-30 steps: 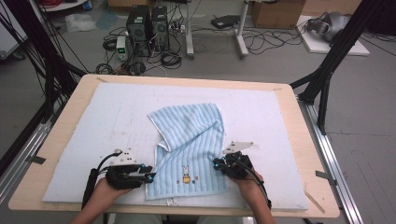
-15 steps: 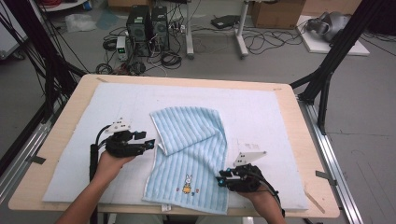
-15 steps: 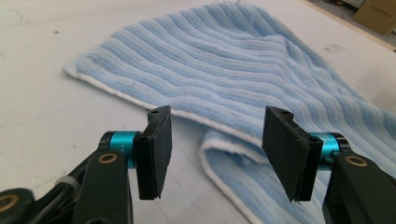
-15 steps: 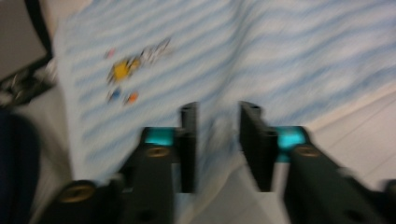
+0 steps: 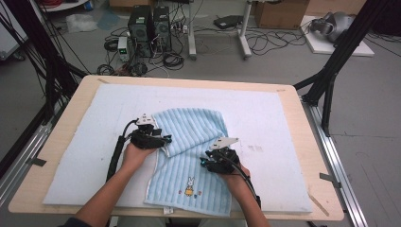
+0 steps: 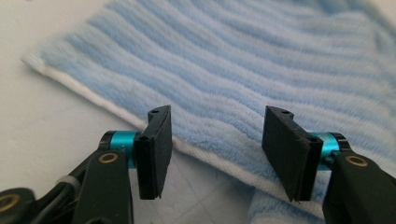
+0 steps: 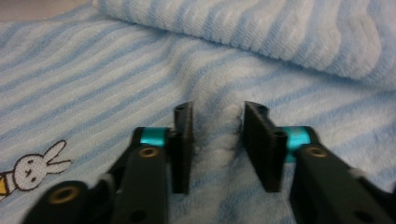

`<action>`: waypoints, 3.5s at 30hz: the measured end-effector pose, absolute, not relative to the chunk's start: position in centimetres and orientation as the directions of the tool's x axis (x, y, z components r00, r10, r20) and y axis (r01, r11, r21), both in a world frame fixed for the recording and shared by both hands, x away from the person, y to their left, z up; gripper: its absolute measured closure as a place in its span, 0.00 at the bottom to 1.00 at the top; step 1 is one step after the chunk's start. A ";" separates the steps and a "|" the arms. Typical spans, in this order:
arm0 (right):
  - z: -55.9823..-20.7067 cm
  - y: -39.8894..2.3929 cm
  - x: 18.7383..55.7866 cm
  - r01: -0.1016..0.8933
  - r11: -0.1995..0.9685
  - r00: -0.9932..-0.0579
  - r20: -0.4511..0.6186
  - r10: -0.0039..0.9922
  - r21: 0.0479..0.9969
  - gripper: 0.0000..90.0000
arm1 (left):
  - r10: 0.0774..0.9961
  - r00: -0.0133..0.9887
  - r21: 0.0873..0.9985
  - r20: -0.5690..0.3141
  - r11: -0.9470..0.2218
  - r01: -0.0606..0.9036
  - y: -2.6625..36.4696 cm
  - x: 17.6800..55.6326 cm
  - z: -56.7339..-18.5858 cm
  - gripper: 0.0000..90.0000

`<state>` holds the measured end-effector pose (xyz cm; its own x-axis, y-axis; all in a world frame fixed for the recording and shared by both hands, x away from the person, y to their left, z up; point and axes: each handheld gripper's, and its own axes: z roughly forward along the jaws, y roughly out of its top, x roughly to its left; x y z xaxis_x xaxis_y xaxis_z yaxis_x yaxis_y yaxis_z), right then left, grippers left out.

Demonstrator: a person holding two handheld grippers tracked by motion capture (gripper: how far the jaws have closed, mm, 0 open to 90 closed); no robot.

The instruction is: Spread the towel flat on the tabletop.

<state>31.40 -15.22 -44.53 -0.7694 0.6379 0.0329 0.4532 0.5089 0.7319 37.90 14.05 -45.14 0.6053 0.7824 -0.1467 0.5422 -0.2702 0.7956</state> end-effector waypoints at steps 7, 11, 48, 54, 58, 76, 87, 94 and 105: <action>-44.5 -15.5 30.7 0.470 0.518 -0.828 0.154 0.540 0.715 0.94 | 0.739 0.666 0.781 -0.104 -0.354 0.515 14.3 37.4 -44.8 0.82; -44.5 -15.5 29.4 0.446 0.551 -0.873 0.209 0.440 0.705 0.93 | 0.722 0.688 0.774 -0.068 -0.397 0.493 14.9 36.7 -44.5 0.90; -44.6 -16.5 37.1 0.551 0.399 -0.592 0.006 0.806 0.733 0.91 | 0.722 0.692 0.786 -0.008 -0.424 0.451 14.7 36.8 -44.9 0.83; -44.0 -16.6 35.6 0.551 0.438 -0.674 0.069 0.736 0.710 0.95 | 0.700 0.712 0.776 -0.061 -0.415 0.475 15.8 35.9 -44.3 0.95; -43.6 -16.9 33.6 0.546 0.478 -0.730 0.111 0.674 0.688 0.95 | 0.693 0.711 0.777 -0.115 -0.383 0.499 17.2 35.0 -44.2 0.94; -42.3 -18.9 36.2 0.536 0.230 -0.517 0.101 0.850 0.813 0.59 | 0.819 0.555 0.810 -0.148 -0.221 0.543 19.4 37.1 -43.6 0.52; -44.5 -16.5 39.4 0.557 0.391 -0.532 -0.047 0.846 0.733 0.93 | 0.829 0.544 0.790 -0.129 -0.246 0.562 17.8 38.3 -44.6 0.53; -44.6 -18.5 40.3 0.554 0.356 -0.383 -0.150 0.912 0.753 0.79 | 0.839 0.525 0.800 -0.140 -0.217 0.560 17.9 38.4 -44.5 0.51; -43.0 -19.7 38.0 0.502 0.300 -0.474 -0.032 0.880 0.811 0.56 | 0.826 0.554 0.783 -0.101 -0.278 0.557 14.9 41.3 -44.6 0.53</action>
